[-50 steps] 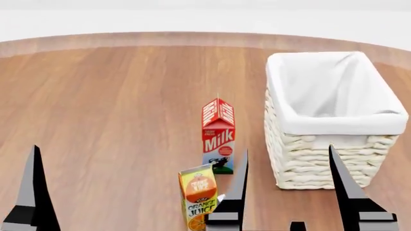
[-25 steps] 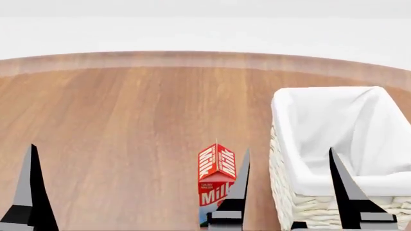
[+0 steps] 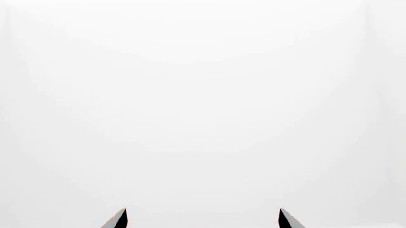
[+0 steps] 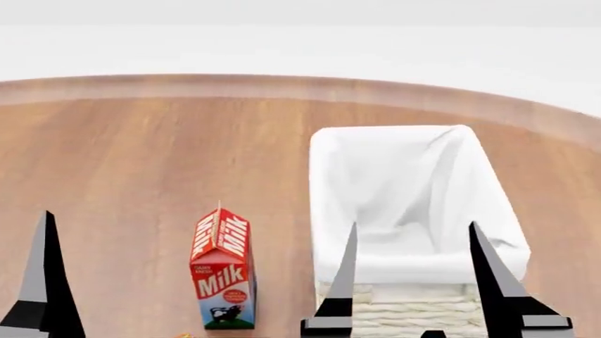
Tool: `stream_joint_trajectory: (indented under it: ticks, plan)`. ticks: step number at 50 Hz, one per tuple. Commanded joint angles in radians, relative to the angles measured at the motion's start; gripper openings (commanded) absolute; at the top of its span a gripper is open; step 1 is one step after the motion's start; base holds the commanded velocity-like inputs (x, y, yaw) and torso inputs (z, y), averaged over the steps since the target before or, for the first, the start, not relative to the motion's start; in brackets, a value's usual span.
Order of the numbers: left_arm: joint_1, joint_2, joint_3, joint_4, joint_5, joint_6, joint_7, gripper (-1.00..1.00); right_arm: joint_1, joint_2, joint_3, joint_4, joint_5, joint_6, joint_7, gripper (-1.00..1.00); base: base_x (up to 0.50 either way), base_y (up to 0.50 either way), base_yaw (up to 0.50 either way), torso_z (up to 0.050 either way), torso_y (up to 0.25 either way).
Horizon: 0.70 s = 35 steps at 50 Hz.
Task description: Pick up the alphabet soup and the tomato sauce, and put them in the basket.
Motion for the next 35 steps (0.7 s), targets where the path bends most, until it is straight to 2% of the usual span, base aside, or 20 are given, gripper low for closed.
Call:
stream_joint_trajectory:
  ticks: [1, 31, 35]
  plan:
    - [-0.004, -0.010, 0.003, 0.006, -0.012, -0.006, -0.013, 1.00, -0.001, 0.009, -0.005, 0.002, 0.013, -0.005, 0.004, 1.00, 0.00, -0.50, 0.00, 0.000, 0.000]
    - [-0.008, -0.039, 0.024, -0.005, -0.031, 0.002, -0.050, 1.00, 0.007, 0.048, -0.034, 0.007, 0.019, -0.006, 0.037, 1.00, 0.00, -0.50, 0.00, 0.000, 0.000]
    - [-0.006, -0.043, 0.025, -0.015, -0.031, 0.013, -0.051, 1.00, 0.017, 0.071, -0.077, 0.016, -0.042, 0.016, 0.060, 1.00, 0.00, -0.26, 0.00, 0.000, 0.000]
